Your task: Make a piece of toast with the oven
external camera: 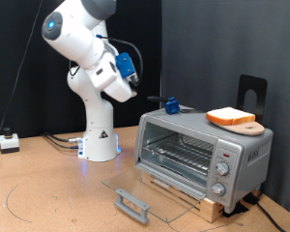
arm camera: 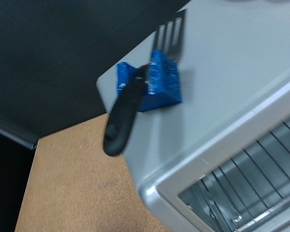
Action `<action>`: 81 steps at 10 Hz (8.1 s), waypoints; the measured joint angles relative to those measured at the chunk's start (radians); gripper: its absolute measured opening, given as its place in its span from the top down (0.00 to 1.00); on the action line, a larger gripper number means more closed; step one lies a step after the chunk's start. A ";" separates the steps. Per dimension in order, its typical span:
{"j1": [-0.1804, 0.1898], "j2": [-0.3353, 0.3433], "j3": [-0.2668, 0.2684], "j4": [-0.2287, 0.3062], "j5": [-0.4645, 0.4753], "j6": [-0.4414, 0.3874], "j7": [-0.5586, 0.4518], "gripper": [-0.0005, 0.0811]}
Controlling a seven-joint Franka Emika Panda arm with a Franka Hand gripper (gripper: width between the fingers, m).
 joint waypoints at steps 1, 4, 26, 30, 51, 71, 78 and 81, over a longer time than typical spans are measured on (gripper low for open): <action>0.004 -0.032 0.026 -0.019 -0.008 0.000 -0.012 0.00; 0.008 -0.107 0.065 -0.071 -0.015 0.022 -0.013 0.00; 0.034 -0.427 0.354 -0.293 -0.034 0.286 -0.043 0.00; 0.037 -0.563 0.410 -0.361 0.008 0.292 -0.028 0.00; 0.055 -0.492 0.637 -0.522 0.095 0.672 0.075 0.00; 0.056 -0.418 0.759 -0.579 0.195 0.775 0.111 0.00; 0.056 -0.401 0.759 -0.575 0.204 0.790 0.110 0.48; 0.056 -0.404 0.751 -0.574 0.228 0.790 0.084 0.48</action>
